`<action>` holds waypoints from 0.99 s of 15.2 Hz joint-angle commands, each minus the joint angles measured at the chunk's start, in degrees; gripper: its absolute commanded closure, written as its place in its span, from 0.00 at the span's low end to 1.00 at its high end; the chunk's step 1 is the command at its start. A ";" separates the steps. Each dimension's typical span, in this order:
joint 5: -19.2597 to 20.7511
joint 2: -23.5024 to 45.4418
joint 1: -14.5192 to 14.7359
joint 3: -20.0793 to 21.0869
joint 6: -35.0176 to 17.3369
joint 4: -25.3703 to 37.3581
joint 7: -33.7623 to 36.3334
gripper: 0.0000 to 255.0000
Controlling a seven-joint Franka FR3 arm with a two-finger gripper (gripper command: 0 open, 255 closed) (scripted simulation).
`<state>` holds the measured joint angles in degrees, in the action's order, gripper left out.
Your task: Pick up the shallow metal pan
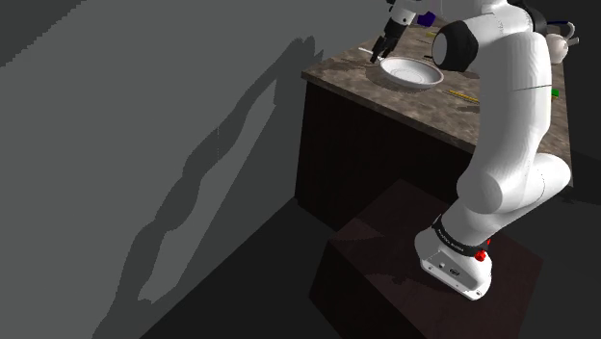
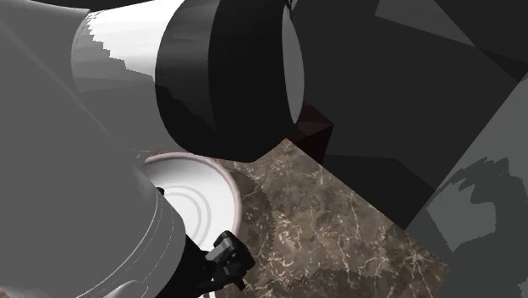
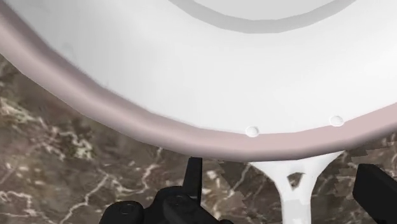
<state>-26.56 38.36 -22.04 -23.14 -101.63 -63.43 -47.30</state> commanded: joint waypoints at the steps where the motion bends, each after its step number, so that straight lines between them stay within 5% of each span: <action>1: -0.08 0.25 0.07 0.06 -0.50 -0.23 -0.05 0.00; 2: -0.06 0.16 0.13 0.05 -0.56 -0.38 -0.05 1.00; 15: 0.08 0.49 -0.58 0.04 2.59 3.30 0.83 1.00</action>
<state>-26.47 38.54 -22.40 -23.14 -99.91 -61.39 -46.79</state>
